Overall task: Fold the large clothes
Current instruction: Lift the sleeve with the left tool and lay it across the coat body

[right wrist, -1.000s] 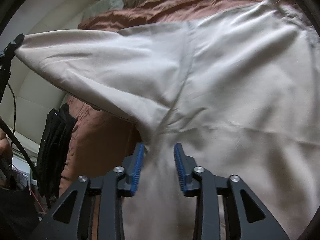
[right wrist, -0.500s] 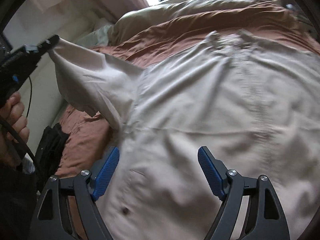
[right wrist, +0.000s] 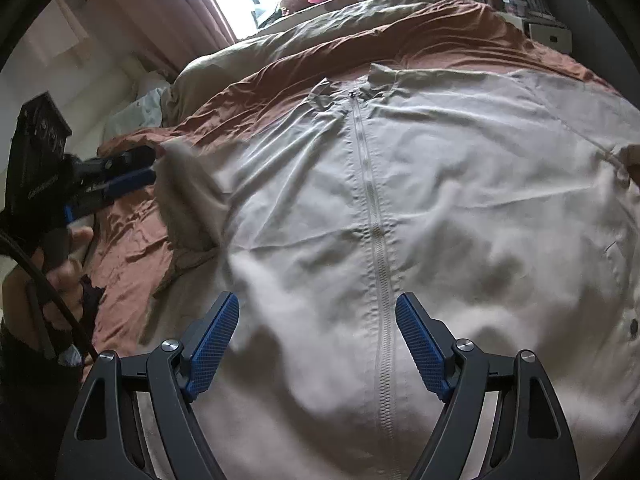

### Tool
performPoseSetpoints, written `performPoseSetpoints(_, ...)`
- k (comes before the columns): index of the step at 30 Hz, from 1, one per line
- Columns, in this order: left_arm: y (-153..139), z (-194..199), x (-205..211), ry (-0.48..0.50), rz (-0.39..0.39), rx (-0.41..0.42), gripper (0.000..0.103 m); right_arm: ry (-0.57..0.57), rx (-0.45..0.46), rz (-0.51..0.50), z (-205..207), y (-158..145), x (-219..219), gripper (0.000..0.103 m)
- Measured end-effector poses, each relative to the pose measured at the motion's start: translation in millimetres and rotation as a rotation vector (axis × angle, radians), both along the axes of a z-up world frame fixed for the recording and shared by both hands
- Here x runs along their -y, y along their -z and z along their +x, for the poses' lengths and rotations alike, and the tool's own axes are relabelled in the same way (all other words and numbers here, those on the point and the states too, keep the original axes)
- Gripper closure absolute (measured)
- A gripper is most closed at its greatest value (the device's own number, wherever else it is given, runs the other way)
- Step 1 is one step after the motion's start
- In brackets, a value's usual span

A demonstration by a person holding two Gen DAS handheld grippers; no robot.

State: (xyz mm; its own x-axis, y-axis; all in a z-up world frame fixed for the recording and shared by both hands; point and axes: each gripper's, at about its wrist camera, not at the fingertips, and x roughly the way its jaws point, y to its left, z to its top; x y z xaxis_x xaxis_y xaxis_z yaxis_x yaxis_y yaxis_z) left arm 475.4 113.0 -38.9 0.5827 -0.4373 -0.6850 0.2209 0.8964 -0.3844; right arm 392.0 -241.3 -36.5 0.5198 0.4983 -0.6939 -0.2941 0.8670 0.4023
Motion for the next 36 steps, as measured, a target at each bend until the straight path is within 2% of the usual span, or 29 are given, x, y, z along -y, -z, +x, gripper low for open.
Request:
performPoseSetpoints(2,-4,-12,-9,-0.014,-0.047,0.002,0.027,-0.022,0.008,-0.006,0,-3,-9,0.023)
performPoseSetpoints(7,-10,-48,-44,-0.143,0.028,0.034,0.026,-0.105,0.054,-0.039,9,-14,-36,0.023)
performPoseSetpoints(13,9,-85,-99,-0.327,0.073,-0.010,0.026,-0.197,0.095,-0.125,31,-16,-89,0.023)
performPoseSetpoints(16,19,-103,-122,-0.390,0.053,-0.027,0.026,-0.235,0.103,-0.161,48,-13,-114,0.023)
performPoseSetpoints(21,38,-131,-151,-0.480,0.054,-0.068,0.034,-0.288,0.148,-0.270,74,-11,-165,0.023)
performPoseSetpoints(28,56,-162,-192,-0.595,0.056,-0.113,0.042,-0.370,0.187,-0.388,104,10,-233,0.023)
performPoseSetpoints(31,62,-169,-203,-0.613,0.064,-0.136,0.046,-0.383,0.190,-0.430,118,22,-260,0.023)
performPoseSetpoints(36,72,-179,-219,-0.639,0.050,-0.148,0.046,-0.386,0.167,-0.498,146,50,-296,0.023)
